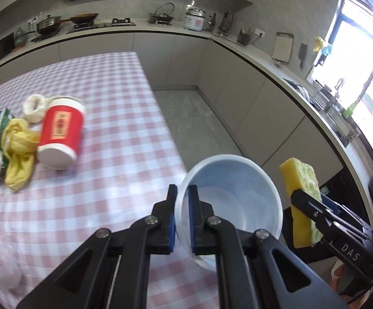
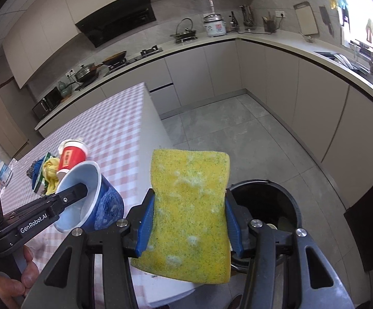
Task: Collect trash
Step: 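Carry the bowl in the left tool and sponge in the right tool over the bin, then open the right tool to drop the sponge while the left tool releases the bowl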
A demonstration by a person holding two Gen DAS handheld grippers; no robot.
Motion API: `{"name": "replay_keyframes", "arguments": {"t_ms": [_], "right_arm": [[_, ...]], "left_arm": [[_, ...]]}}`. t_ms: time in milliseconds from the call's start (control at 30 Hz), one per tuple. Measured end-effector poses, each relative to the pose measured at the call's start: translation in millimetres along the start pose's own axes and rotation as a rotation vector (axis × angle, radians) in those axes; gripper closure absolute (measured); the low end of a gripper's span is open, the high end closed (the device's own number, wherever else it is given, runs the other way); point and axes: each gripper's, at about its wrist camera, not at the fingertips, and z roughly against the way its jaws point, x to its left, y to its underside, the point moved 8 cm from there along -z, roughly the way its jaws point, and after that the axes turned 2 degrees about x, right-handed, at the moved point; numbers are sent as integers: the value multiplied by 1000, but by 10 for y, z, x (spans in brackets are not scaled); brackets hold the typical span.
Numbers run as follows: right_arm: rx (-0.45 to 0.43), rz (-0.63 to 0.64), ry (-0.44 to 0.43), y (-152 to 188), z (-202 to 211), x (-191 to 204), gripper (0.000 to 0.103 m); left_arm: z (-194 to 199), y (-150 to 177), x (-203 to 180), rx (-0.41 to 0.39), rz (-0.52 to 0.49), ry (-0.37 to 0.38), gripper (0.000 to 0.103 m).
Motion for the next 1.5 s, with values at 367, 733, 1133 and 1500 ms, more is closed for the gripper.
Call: {"name": "replay_keyframes", "arguments": {"t_ms": [367, 733, 1133, 1500], "right_arm": [[33, -81, 54, 124, 45, -958, 51], [103, -122, 47, 268, -405, -1569, 51], [201, -92, -3, 273, -1243, -1759, 49], [252, -65, -38, 252, -1607, -1684, 40]], "left_arm": [[-450, 112, -806, 75, -72, 40, 94], [-1010, 330, -1150, 152, -100, -30, 94], [-1662, 598, -1075, 247, -49, -147, 91], [-1702, 567, -970, 253, 23, -180, 45]]}}
